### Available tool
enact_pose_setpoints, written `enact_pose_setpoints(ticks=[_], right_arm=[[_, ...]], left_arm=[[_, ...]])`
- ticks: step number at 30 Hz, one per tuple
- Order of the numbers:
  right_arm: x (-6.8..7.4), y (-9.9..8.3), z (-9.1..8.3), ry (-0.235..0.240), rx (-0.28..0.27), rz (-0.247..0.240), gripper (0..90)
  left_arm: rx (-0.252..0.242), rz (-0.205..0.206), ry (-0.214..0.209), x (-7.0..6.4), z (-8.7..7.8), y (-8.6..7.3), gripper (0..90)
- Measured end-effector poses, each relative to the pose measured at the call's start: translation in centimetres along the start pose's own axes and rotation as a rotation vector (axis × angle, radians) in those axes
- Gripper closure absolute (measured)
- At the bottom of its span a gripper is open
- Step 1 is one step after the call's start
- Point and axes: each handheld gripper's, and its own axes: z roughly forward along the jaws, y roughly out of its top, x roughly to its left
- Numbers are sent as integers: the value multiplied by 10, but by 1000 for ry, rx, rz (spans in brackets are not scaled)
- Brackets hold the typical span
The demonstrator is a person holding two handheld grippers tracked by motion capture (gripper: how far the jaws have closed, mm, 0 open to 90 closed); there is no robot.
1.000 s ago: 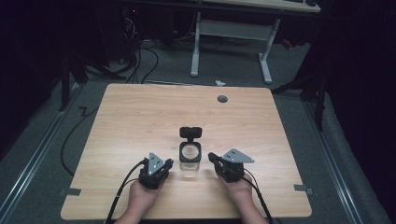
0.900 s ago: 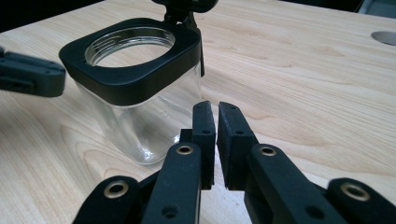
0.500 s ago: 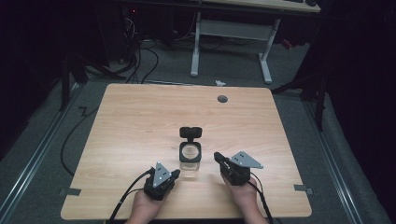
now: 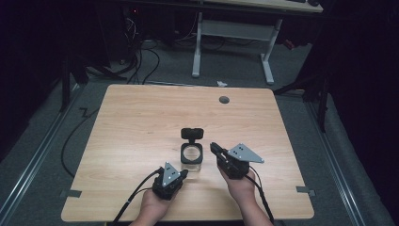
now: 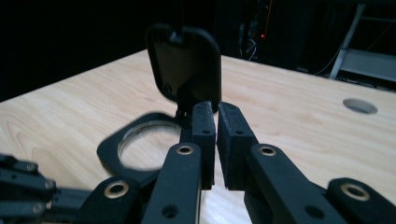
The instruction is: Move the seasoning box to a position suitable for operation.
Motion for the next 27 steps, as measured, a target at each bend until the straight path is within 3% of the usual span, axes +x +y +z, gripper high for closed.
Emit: enact_pose_setpoints(ticks=[5, 9, 16, 27], right_arm=[[0, 9, 4, 11, -27, 7, 893], [0, 18, 8, 15, -42, 6, 900], [0, 35, 17, 21, -46, -16, 900], [3, 58, 44, 32, -30, -24, 900]], left_arm=[[8, -8, -2, 0, 5, 0, 900], [11, -42, 6, 3, 7, 2, 900], [4, -15, 16, 2, 8, 1, 900], [3, -21, 7, 2, 7, 0, 900]])
